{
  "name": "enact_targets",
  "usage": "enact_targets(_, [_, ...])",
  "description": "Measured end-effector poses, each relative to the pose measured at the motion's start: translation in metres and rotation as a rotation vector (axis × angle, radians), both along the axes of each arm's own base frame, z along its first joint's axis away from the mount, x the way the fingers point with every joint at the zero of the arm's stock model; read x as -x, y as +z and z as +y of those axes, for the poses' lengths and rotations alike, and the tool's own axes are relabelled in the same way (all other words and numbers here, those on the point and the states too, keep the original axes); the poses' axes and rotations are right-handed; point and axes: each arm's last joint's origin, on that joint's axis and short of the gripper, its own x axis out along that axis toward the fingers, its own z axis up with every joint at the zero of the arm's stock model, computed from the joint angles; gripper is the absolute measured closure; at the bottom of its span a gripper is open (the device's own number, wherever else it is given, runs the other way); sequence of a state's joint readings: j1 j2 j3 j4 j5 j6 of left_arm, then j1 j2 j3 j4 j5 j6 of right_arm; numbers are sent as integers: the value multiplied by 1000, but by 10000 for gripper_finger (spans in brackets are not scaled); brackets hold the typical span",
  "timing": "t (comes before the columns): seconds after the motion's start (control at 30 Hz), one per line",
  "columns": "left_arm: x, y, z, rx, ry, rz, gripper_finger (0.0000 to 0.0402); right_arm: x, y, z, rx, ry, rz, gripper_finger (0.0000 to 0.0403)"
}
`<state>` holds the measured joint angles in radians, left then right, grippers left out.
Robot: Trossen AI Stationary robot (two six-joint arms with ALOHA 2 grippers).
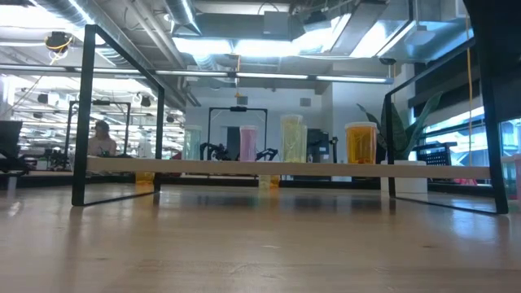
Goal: Pick and place medicine bottles onto shelf by color
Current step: Put the bottom pink pill bottle on the shelf aligned with the other pink pill bottle
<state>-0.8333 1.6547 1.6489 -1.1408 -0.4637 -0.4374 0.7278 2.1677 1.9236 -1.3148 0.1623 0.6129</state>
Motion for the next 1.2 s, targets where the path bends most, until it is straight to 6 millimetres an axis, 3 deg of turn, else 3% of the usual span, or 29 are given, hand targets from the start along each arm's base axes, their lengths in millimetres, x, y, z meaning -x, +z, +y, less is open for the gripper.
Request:
enact_targets(0.17, [0,0,0,1,0,0,216,1,-3,-1,17,14,20,114])
enact_targets(0.53, [0,0,0,0,-1,1,216,7,-42,-9,42,-12,85,114])
enact_targets(0.83, [0,0,0,0,-1,0,216,3,-44,-6,10,9,49,117])
enact_targets(1.2, [0,0,0,0,-1,0,216,5,-48,-7,13,-19,53,199])
